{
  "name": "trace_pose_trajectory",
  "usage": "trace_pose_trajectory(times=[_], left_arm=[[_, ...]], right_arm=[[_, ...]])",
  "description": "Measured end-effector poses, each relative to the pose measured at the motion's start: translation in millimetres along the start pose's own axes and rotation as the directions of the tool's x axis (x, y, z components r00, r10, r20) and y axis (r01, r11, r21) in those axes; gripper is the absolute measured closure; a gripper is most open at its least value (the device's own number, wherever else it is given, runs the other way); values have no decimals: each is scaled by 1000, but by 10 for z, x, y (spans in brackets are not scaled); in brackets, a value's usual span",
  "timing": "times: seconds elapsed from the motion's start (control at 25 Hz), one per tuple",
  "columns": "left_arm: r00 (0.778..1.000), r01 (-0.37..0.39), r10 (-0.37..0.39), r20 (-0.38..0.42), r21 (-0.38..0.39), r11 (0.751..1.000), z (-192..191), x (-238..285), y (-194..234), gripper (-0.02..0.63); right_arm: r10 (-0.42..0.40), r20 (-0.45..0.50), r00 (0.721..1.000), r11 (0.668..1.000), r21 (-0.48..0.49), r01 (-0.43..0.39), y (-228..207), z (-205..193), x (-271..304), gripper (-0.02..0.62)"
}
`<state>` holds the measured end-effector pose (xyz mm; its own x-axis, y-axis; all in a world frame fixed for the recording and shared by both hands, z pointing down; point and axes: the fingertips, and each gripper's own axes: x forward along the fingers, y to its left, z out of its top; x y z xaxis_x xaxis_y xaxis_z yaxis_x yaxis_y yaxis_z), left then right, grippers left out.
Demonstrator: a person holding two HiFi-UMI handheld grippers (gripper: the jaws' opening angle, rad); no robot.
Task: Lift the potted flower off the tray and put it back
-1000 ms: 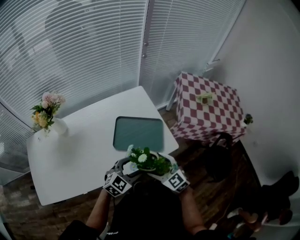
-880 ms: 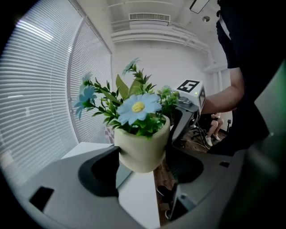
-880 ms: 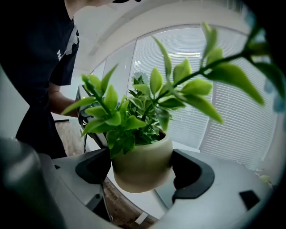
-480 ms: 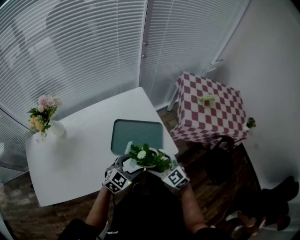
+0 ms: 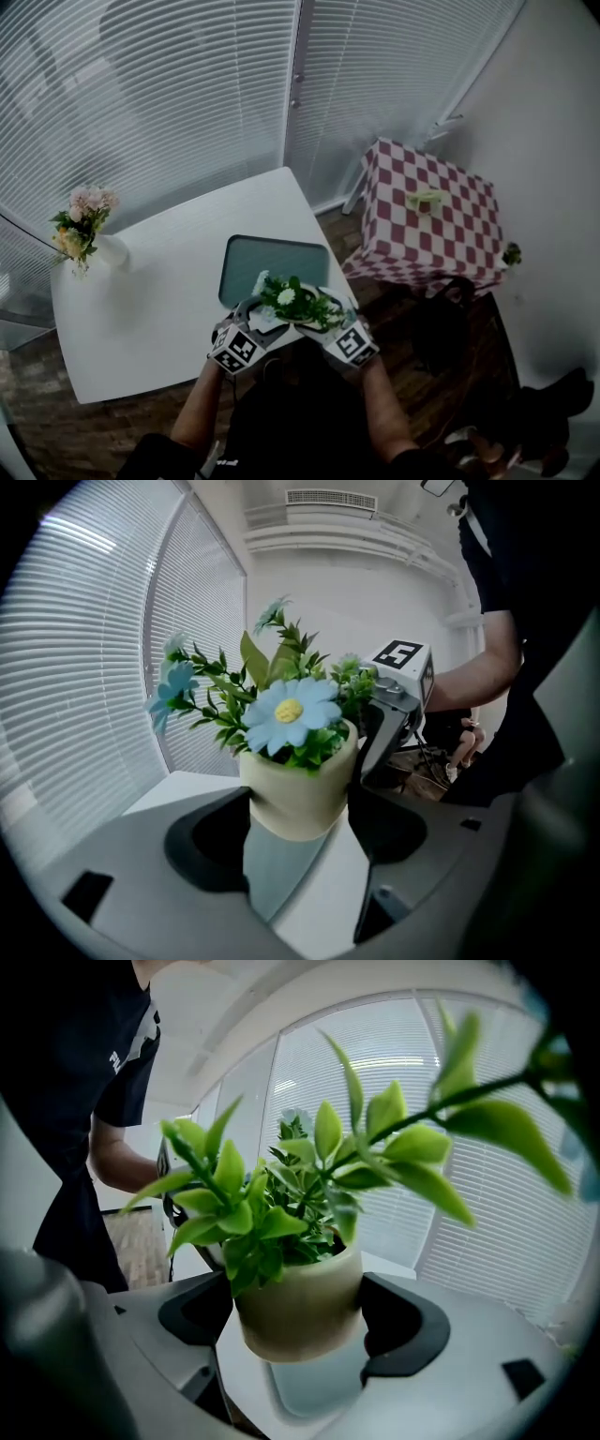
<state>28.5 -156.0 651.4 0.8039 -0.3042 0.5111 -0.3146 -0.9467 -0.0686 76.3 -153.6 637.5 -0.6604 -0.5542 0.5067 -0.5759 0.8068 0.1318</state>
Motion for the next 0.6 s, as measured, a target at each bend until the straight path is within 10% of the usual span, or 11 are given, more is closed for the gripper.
trace_pose_trajectory(times=[0.6], left_arm=[[998,4,-9,-62,-85,996,-387,492,229,304]], right_arm=[[53,11,999,997,55,-53,-295,-531,463,193]])
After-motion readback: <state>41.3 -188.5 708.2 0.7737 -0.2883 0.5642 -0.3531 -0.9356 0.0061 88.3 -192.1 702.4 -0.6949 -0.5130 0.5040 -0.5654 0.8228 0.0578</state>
